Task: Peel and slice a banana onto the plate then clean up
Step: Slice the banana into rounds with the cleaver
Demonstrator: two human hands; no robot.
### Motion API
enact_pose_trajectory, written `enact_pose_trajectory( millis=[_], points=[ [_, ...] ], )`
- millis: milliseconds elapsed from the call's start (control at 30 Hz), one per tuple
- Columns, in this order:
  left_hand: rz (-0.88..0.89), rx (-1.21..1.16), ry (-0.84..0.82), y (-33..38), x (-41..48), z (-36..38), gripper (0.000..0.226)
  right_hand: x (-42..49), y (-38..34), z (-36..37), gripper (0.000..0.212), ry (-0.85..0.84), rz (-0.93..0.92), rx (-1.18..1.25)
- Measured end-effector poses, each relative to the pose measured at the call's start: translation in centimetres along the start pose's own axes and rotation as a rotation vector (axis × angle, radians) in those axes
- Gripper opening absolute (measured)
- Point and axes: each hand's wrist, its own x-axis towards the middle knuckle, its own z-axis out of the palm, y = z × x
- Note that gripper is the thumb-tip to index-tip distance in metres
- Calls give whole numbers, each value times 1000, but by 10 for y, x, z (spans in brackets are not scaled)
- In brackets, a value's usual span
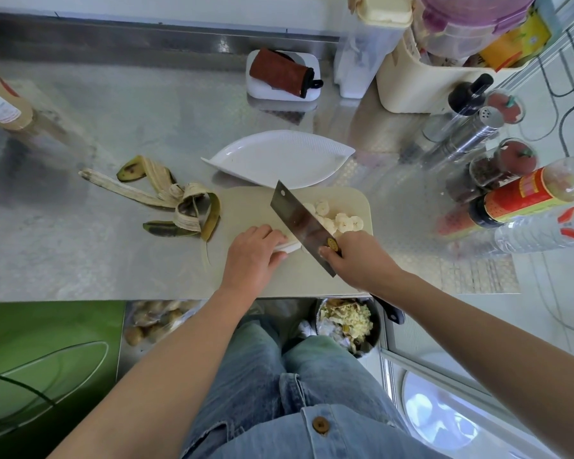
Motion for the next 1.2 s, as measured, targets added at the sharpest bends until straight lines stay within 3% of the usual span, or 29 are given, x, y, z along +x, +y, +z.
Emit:
enact_pose_trajectory(
  millis=[500,833,1200],
  points=[
    [-7,-9,19,2,0,-1,31,7,-11,34,51,9,28,14],
    [-4,-1,12,1,0,-1,29,1,-3,0,46,11,1,-11],
    [-6,7,8,2,0,-1,30,0,-3,12,46,-17,15,5]
  ],
)
